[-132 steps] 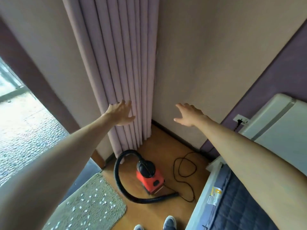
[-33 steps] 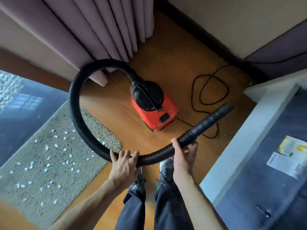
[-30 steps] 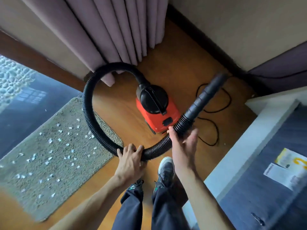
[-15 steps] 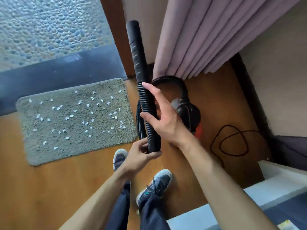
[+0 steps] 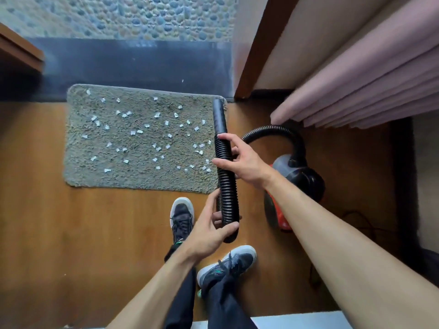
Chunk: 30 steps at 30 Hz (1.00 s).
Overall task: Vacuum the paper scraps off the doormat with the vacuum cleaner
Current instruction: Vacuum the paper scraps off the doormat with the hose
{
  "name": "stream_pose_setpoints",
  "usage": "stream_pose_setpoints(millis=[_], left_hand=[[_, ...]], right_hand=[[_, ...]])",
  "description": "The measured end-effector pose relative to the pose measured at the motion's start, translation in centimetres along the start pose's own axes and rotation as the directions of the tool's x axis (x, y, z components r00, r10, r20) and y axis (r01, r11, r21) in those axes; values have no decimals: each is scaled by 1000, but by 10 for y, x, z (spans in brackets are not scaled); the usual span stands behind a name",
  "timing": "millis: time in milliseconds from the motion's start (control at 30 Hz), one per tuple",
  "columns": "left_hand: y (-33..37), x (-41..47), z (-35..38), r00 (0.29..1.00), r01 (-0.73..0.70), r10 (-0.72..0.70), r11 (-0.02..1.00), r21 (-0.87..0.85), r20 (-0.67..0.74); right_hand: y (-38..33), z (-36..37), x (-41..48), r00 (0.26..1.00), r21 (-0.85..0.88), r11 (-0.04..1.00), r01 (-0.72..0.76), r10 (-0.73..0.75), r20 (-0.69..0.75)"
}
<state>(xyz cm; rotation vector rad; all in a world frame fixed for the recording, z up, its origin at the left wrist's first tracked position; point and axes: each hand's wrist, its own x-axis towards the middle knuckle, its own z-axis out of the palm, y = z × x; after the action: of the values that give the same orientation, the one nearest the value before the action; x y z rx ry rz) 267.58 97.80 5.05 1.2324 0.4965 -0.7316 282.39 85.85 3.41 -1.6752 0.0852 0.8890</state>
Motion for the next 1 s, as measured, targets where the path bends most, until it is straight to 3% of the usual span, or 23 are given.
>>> stream_pose_setpoints(millis=[133,267,500,667,833,1000], left_hand=[[4,5,-24,997,-74,74,997,-6,5],[14,12,-45,998,-54,54,999,1,41],[34,34,-74,980,102,-89,993,-65,177],[39,40,-88,965,169,-151,983,-72,214],[48,54,-97,978,105,-113,993,57,177],[47,61,-86,981,169,-170,985,14,98]], right_hand=[[1,14,21,992,25,992,-123,123,14],[4,24,42,973,91,969,-232,233,0],[13,31,73,912,283,868,-408,398,97],[16,30,86,857,287,808,-515,477,194],[26,30,94,818,317,754,-575,516,255],[31,25,100,786,289,736,-612,529,318]])
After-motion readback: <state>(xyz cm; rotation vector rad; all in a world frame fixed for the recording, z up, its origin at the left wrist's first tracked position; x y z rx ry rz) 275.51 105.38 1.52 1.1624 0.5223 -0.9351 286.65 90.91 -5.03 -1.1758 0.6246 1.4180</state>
